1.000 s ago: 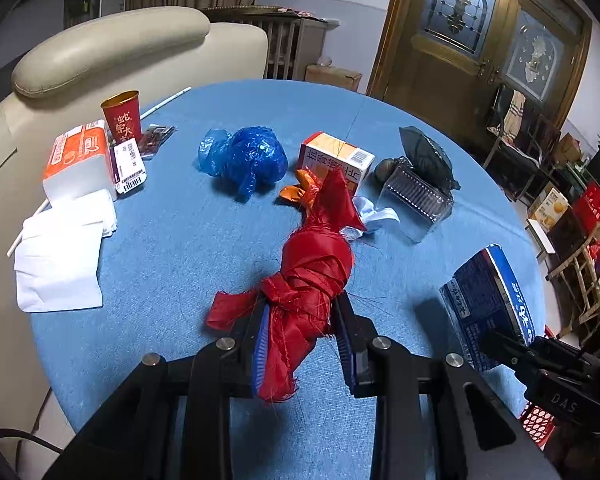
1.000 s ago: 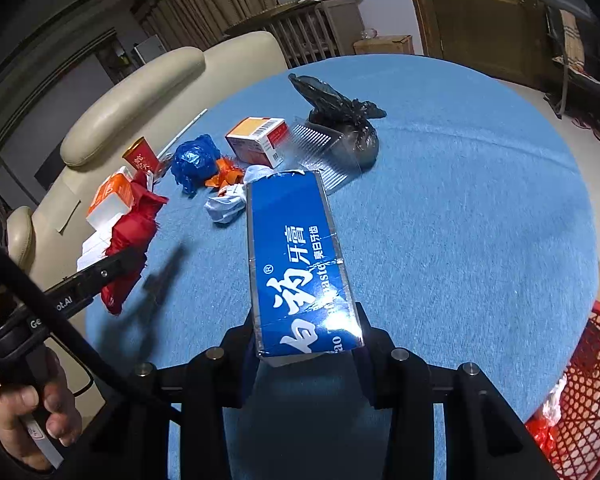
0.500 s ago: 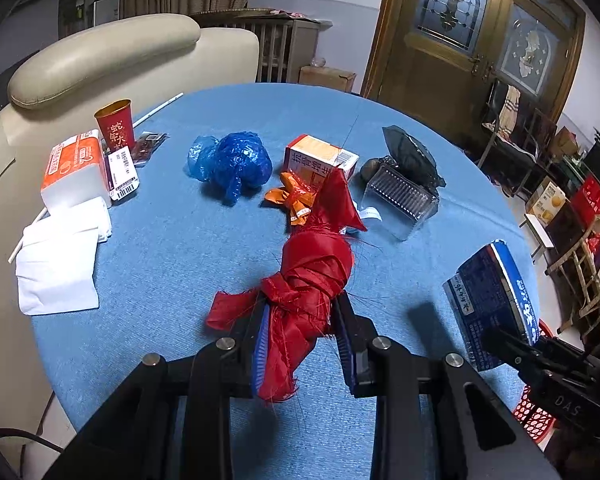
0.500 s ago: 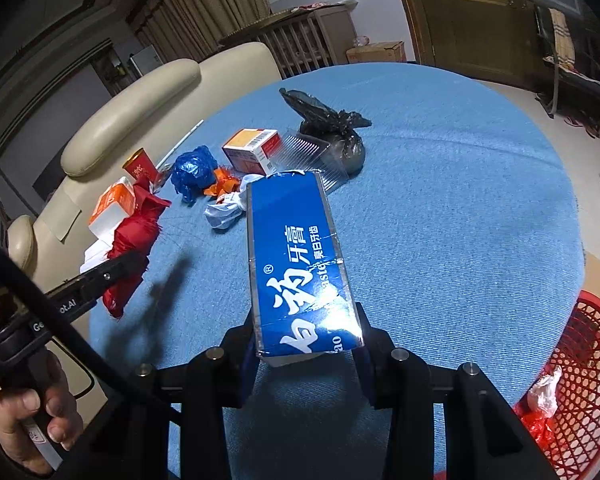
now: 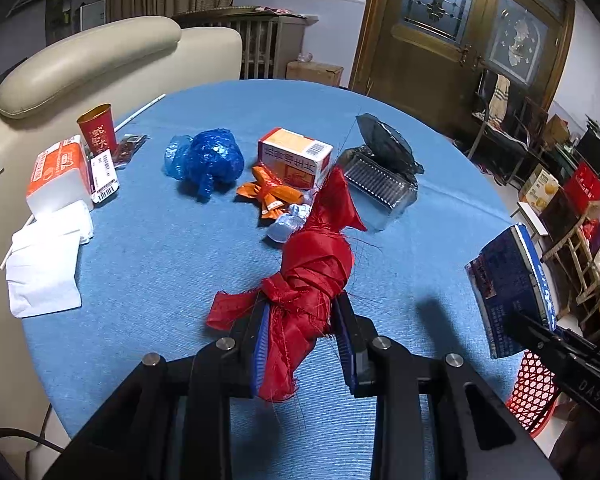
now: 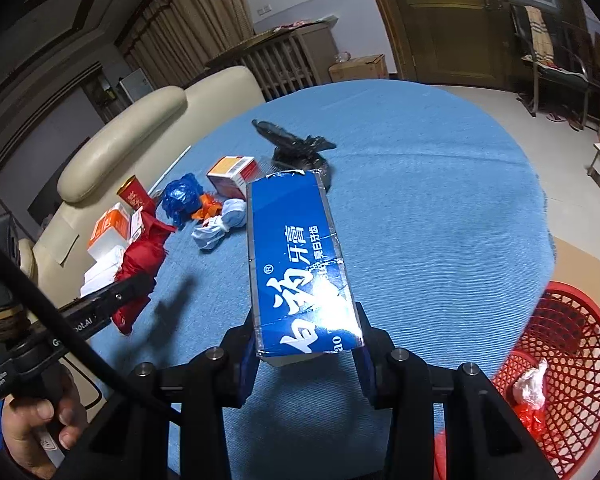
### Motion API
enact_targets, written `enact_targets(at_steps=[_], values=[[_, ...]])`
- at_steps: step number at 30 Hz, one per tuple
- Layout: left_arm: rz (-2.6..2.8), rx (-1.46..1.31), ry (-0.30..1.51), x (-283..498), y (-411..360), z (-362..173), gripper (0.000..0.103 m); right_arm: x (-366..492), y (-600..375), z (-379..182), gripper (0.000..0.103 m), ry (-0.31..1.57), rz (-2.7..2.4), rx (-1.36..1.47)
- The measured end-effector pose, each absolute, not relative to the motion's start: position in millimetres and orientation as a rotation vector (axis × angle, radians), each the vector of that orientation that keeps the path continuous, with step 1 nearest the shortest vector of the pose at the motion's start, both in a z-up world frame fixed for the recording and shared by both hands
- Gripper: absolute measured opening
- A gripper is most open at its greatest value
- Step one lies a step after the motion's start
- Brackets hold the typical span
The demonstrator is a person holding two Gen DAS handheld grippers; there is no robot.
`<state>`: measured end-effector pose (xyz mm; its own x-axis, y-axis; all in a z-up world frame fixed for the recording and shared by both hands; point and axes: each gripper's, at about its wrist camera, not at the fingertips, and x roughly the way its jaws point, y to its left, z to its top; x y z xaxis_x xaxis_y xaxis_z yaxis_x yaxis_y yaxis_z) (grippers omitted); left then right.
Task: Collect trash
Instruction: 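Carry the box and red cloth to the wastebasket and release the box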
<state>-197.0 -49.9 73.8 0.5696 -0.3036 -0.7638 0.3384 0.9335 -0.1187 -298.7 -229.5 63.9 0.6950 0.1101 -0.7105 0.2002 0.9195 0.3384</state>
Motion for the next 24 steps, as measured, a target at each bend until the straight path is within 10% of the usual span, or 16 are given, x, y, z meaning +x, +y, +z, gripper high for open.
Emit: enact_targets(at_steps=[24], values=[[-0.480, 0.100, 0.894, -207, -99, 70, 0.032, -347, -289, 66, 0.043, 0.771, -0.211, 0.469]])
